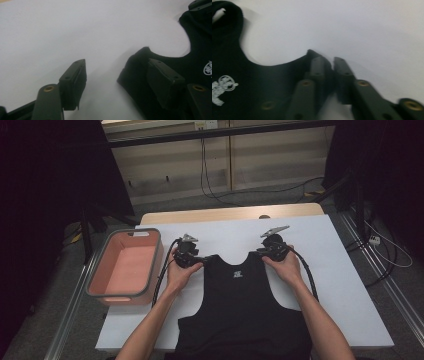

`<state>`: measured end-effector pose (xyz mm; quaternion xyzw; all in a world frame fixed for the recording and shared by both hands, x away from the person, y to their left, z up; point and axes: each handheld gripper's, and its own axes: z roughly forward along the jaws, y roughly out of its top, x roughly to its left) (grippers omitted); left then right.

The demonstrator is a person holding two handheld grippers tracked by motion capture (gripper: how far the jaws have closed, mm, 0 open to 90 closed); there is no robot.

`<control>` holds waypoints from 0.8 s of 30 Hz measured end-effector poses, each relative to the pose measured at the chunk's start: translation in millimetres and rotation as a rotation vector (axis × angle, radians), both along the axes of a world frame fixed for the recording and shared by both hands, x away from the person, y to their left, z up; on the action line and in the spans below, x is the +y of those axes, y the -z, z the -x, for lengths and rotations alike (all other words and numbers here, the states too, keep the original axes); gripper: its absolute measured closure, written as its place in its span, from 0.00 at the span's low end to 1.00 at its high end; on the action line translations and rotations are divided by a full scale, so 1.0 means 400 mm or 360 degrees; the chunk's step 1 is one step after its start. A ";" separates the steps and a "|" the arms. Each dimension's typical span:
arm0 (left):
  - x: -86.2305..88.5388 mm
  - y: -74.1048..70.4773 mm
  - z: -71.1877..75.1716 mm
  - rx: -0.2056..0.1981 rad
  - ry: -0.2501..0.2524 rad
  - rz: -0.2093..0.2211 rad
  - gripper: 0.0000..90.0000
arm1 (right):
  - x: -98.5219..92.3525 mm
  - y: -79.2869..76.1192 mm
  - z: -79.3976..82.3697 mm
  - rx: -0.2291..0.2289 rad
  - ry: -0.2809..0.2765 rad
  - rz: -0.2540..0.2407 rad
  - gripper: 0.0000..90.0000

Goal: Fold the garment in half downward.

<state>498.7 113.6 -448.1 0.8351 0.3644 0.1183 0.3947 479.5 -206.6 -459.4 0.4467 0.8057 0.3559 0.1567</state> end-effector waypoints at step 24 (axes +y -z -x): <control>-0.013 0.028 -0.019 0.0054 0.0036 0.0022 0.64 | -0.002 0.002 -0.001 0.0005 -0.0001 -0.0024 0.95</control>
